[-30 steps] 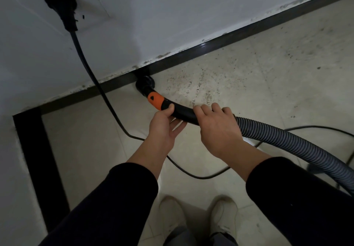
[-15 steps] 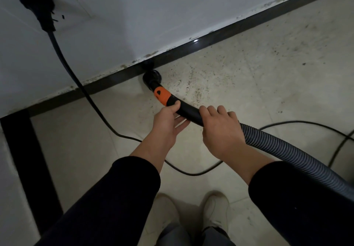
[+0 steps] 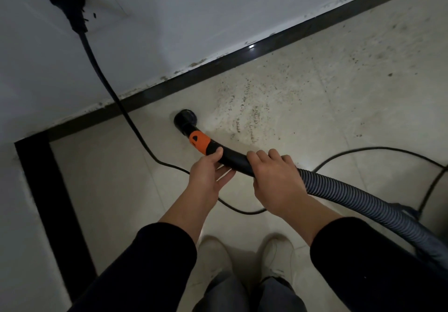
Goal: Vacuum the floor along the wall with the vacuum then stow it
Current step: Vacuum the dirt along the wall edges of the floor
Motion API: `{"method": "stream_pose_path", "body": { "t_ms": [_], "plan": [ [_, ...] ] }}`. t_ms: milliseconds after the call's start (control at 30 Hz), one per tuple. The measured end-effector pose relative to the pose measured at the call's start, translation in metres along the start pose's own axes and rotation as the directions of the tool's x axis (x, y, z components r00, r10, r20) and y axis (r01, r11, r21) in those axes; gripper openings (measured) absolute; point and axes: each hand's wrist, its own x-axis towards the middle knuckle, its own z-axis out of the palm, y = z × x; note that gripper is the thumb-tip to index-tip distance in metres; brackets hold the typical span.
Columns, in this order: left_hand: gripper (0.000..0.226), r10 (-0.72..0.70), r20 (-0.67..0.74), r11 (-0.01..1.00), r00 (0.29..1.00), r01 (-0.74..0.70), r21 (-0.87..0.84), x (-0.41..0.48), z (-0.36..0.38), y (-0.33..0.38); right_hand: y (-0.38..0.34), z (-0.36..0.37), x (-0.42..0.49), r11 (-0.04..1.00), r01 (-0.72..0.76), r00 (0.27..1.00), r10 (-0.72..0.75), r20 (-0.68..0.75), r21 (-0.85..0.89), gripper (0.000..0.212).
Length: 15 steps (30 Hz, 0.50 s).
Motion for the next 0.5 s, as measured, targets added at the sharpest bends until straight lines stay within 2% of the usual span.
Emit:
{"method": "stream_pose_path", "body": {
  "t_ms": [367,500],
  "plan": [
    [0.021,-0.025,-0.036,0.998,0.999,0.023,-0.055,-0.016,-0.020,-0.021,-0.008,0.009,-0.017,0.998,0.060,0.998,-0.059,0.037,-0.018,0.046],
    [0.012,-0.043,-0.029,0.995,0.999,0.040,-0.090,-0.023,-0.020,-0.030,-0.005,0.012,-0.023,0.997,0.073,0.997,-0.073,0.016,-0.027,0.044]
  ]
}}
